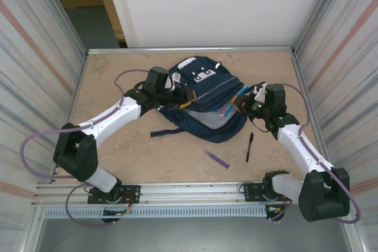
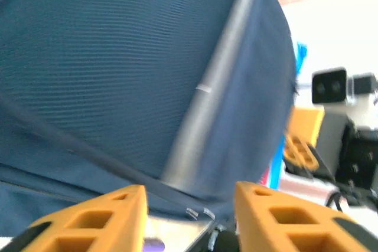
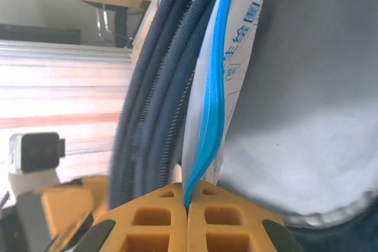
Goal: Pack books, pencil case, and school supplies into a backpack
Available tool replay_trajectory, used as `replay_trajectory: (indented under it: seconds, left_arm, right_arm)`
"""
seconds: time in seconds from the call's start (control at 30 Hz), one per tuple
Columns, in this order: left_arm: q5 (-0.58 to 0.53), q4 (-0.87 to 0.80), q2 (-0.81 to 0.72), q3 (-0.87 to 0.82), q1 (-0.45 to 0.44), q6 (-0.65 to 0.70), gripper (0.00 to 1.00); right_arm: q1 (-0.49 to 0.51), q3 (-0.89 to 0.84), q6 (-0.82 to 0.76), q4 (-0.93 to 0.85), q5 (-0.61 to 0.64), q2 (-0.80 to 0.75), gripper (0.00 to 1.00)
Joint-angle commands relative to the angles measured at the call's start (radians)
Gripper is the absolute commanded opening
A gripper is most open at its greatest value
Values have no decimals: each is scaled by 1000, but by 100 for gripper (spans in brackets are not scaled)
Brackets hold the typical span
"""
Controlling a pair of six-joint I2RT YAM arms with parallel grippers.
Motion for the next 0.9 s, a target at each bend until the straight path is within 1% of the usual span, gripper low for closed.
replay_trajectory:
  seconds: [0.0, 0.03, 0.07, 0.1, 0.13, 0.2, 0.23, 0.27, 0.33, 0.4, 0.47, 0.57, 0.7, 0.83, 0.87]
  left_arm:
    - [-12, -26, -76, 22, -29, 324, 77]
    - [-83, -8, -97, 7, -55, 428, 98]
    - [-124, 28, -115, -16, -79, 510, 99]
    - [-158, 63, -136, -40, -105, 624, 99]
    - [-195, 105, -148, -60, -127, 698, 99]
    - [-184, 190, -152, -112, -156, 887, 99]
    - [-216, 214, -142, -122, -168, 940, 99]
    - [-269, 221, -123, -117, -176, 974, 99]
    - [-337, 204, -73, -84, -178, 1019, 99]
    - [-360, 156, -8, -30, -177, 1053, 99]
    - [-328, 117, 49, 11, -179, 1094, 99]
    - [-305, 113, 93, 10, -183, 1131, 99]
    - [-281, 236, 80, -70, -183, 1153, 99]
    - [-228, 189, 70, -48, -185, 1159, 99]
    - [-241, 193, 67, -53, -184, 1156, 99]
  right_arm:
    - [8, 22, -4, 114, 17, -4, 0]
    - [8, 22, 5, 129, 10, 8, 0]
    - [10, 25, 14, 143, -1, 22, 0]
    - [12, 29, 19, 156, -15, 35, 0]
    - [15, 34, 20, 162, -22, 47, 0]
    - [27, 44, 19, 171, -26, 66, 0]
    - [30, 49, 19, 176, -32, 73, 0]
    - [33, 57, 22, 178, -39, 78, 0]
    - [40, 76, 10, 171, -56, 85, 0]
    - [53, 90, -23, 147, -56, 88, 0]
    - [57, 91, -32, 145, -55, 94, 0]
    - [56, 89, -21, 149, -65, 95, 0]
    - [58, 88, -30, 157, -83, 102, 0]
    - [60, 106, -25, 162, -107, 121, 0]
    - [62, 112, -27, 170, -115, 127, 0]
